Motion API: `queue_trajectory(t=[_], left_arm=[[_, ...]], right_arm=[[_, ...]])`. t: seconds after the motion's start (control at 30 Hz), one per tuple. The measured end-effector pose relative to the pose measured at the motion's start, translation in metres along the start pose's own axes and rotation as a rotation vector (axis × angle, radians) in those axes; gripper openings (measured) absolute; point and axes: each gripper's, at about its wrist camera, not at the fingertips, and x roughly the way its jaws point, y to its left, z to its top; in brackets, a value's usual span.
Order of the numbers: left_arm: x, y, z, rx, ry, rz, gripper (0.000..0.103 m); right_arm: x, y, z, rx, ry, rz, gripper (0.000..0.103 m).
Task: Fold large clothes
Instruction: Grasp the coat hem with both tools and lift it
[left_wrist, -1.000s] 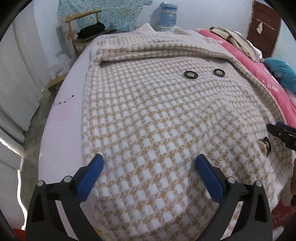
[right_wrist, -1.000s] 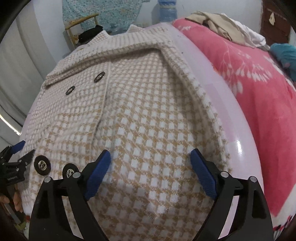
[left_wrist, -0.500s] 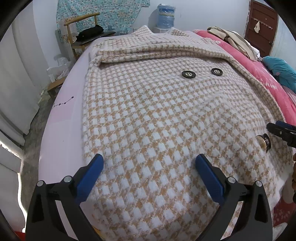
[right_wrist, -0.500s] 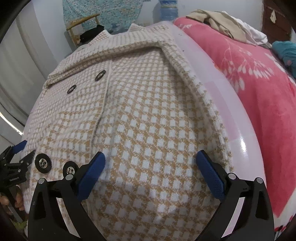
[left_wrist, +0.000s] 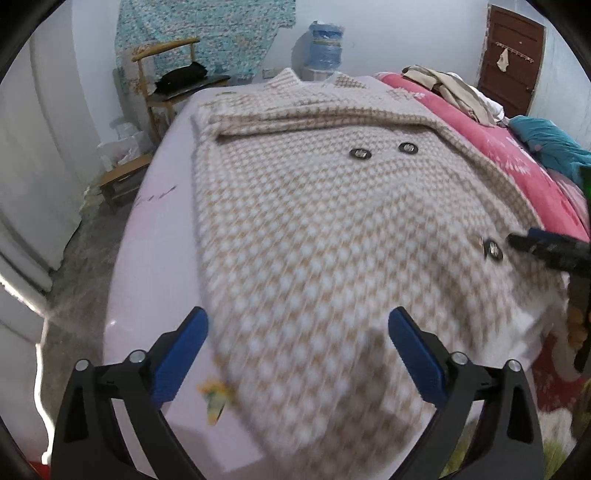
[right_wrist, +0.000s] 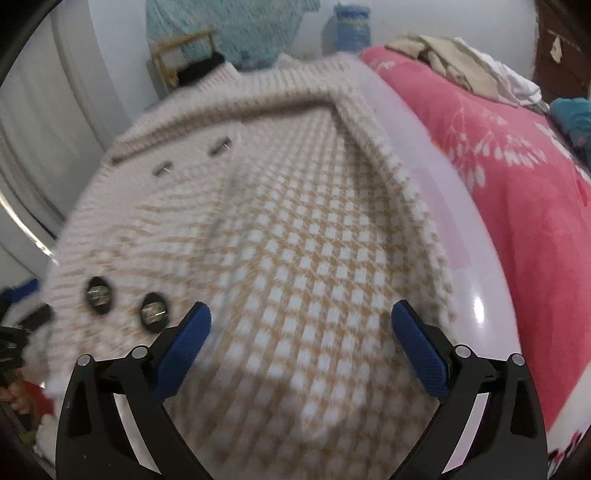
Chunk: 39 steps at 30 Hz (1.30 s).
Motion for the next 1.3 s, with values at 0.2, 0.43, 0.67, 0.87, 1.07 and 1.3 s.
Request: queue_trajectory(t=[0.2,0.43,0.67,0.87,1.07,1.3], left_arm=[[-0.011,0.028,-0.033,-0.138,0.03,-0.045,0.076],[-0.007,0.049,-0.038,-0.232,0.049,-0.099,0.058],[-0.01,0.048,-0.04,-0.256,0.095,-0.176,0.031],[-0.013,0.052,-0.059,-0.355,0.134,-0.206,0.031],[-0.011,0.053,-0.062,-0.364,0.145,-0.207,0.031],[-0.01,0.047,-0.061,-0.367,0.128,-0.163,0.027]], right_arm=[[-0.046,-0.033,-0.025,0.088,-0.041,-0.015,0.086],[-0.041,-0.068,-0.042,0.278,0.01,0.033,0.068],[-0.054,-0.074,-0.035,0.277,-0.008,0.026,0.054],[-0.051,-0.067,-0.058,0.289,0.073,0.087,0.037],[-0.053,-0.087,-0.061,0.385,0.054,0.126,0.037],[-0.047,-0.067,-0.073,0.352,0.073,0.178,0.028]])
